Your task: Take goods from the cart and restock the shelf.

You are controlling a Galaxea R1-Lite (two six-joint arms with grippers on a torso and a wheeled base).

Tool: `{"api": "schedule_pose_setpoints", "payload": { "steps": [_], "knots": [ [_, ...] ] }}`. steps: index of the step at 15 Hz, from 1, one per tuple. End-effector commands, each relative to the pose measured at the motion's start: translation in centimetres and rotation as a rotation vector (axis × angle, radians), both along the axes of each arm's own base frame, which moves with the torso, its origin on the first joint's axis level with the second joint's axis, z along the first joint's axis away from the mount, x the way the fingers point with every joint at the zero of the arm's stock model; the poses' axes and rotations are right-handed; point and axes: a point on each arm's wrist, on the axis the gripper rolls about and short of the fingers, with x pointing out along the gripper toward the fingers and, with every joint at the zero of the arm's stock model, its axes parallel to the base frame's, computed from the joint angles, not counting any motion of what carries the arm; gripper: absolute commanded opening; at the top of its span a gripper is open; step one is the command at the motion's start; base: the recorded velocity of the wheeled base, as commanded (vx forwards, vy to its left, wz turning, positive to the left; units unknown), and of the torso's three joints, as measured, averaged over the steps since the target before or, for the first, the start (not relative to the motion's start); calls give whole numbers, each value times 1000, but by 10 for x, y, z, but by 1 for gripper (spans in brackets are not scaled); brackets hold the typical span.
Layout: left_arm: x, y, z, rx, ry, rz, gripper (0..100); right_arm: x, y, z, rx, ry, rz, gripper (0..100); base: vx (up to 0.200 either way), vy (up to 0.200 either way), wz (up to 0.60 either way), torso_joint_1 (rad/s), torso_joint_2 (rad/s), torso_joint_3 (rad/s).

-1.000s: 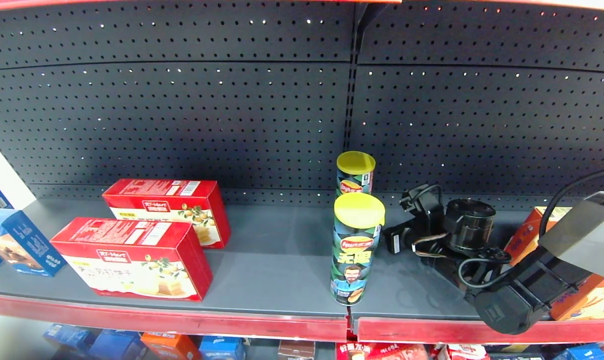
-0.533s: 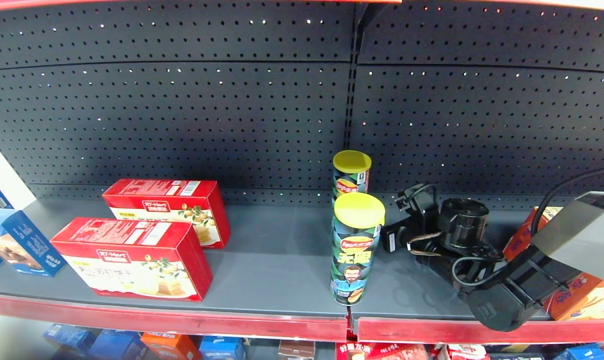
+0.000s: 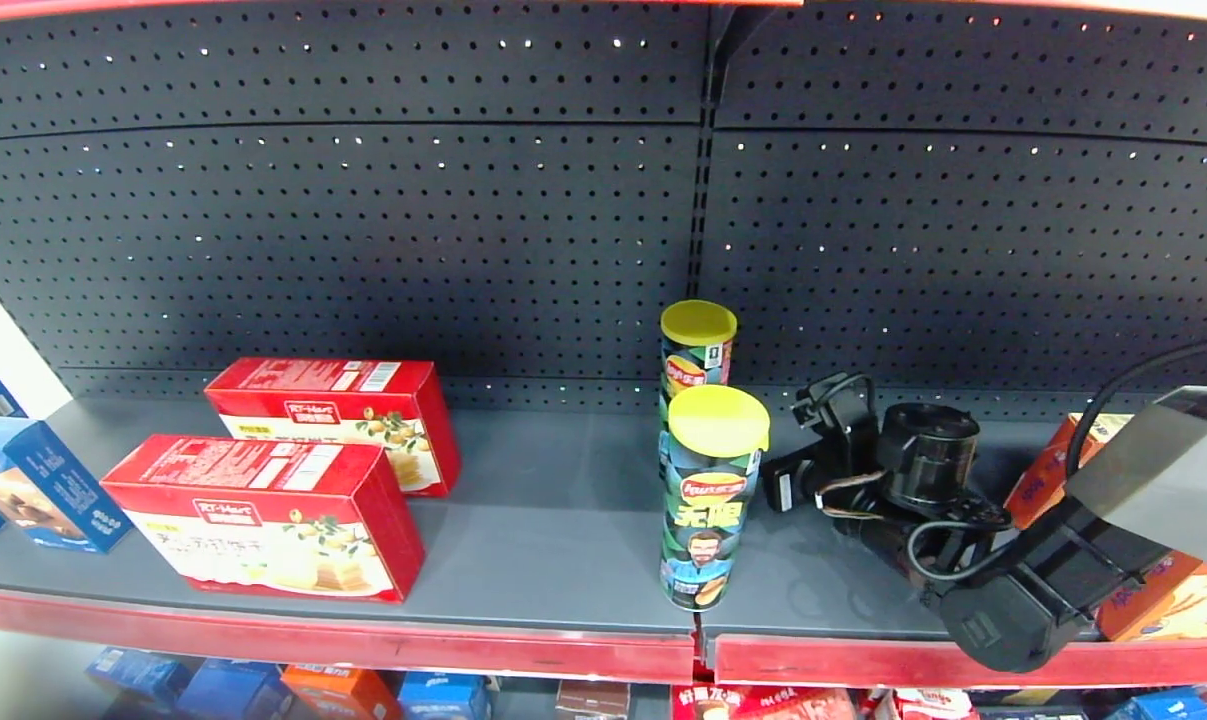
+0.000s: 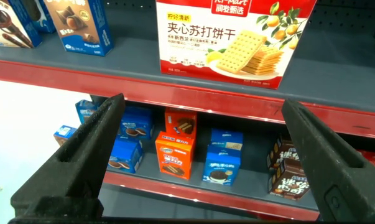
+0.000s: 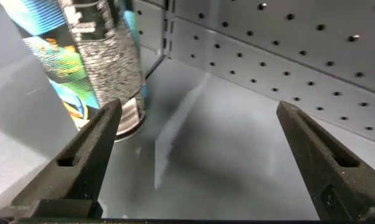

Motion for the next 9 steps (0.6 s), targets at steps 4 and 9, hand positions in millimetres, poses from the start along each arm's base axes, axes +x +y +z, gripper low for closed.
{"api": "schedule_pose_setpoints", "payload": {
  "steps": [4,9],
  "knots": [
    [0,0,0,0,1,0,100,-32,-34,53,40,-88,-71,100,0,0,0,0,0,0],
    [0,0,0,0,1,0,100,-88,-84,100,61,-159,-206,100,0,0,0,0,0,0]
  ]
}}
